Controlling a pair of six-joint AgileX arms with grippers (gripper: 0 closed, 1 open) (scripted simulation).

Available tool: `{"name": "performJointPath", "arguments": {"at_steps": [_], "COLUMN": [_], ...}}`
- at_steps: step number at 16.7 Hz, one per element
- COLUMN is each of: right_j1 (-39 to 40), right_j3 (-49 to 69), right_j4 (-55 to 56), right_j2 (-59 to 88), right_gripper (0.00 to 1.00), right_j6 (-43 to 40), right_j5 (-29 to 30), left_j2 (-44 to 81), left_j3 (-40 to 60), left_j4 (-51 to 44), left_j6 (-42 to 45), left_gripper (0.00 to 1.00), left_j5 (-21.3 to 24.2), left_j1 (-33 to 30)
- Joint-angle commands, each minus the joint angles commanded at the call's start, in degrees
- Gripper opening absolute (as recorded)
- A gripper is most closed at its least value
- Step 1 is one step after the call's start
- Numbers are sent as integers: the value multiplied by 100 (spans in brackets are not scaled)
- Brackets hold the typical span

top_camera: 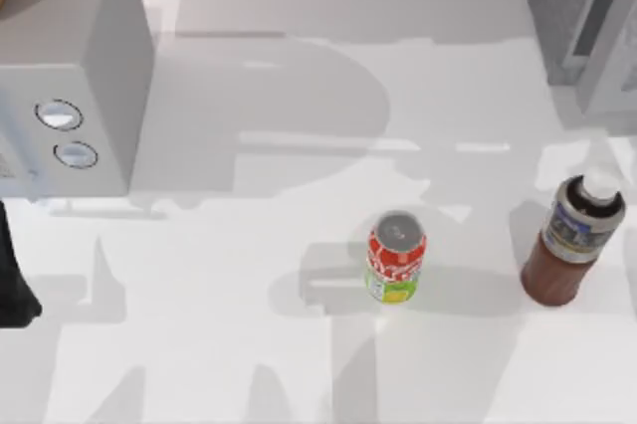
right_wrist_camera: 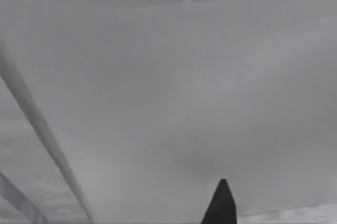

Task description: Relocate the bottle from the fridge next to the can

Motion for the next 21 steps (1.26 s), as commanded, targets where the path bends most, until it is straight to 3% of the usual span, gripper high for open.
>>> {"name": "performJointPath", "arguments": {"at_steps": [3, 9, 17, 21], "right_j1": [387, 309, 319, 318], "right_j3": [-173, -106, 2009, 2388], "right_j4": [189, 166, -240, -346], "right_j2": [-143, -39, 1593, 1946], "right_gripper": [100, 100, 100, 100], "right_j6": [335, 323, 332, 335], "right_j5": [378, 420, 448, 461], "left_j2": [0, 0, 0, 0], "left_j3": [0, 0, 0, 0], "left_j4": [0, 0, 0, 0], "left_j6": [0, 0, 0, 0], "left_gripper": [100, 100, 100, 100], "left_j5": [0, 0, 0, 0], "left_j1": [0, 0, 0, 0]}}
